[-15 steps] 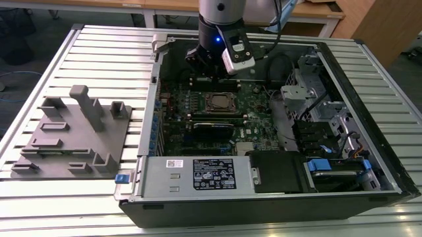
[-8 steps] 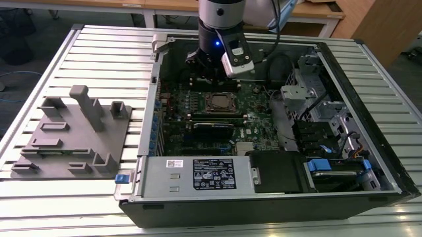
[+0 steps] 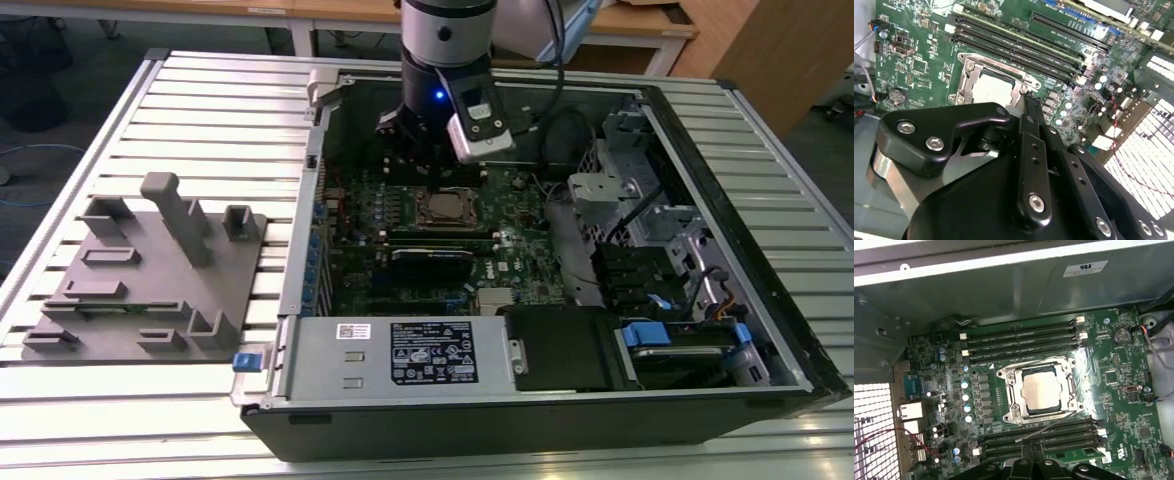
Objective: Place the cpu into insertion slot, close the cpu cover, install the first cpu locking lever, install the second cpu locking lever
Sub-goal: 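Install the second cpu locking lever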
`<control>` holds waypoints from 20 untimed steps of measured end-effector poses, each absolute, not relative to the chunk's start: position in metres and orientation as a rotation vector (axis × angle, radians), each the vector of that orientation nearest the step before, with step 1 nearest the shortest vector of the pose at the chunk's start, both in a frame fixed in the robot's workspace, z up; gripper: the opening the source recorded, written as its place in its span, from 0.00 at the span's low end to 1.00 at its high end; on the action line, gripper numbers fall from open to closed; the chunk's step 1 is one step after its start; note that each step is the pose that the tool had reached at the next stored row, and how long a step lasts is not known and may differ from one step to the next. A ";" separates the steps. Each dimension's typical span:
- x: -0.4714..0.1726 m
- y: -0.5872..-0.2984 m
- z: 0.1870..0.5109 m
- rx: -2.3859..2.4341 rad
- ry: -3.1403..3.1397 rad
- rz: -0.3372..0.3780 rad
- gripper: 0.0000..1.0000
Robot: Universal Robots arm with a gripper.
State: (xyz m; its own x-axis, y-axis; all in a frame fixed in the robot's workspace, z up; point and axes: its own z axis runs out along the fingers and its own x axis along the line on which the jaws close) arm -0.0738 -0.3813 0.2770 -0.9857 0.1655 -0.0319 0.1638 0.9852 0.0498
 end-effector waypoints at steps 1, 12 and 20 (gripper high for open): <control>-0.074 -0.381 0.275 0.257 3.094 0.073 0.11; -0.074 -0.381 0.264 0.256 3.091 0.073 0.11; -0.074 -0.381 0.255 0.256 3.087 0.073 0.11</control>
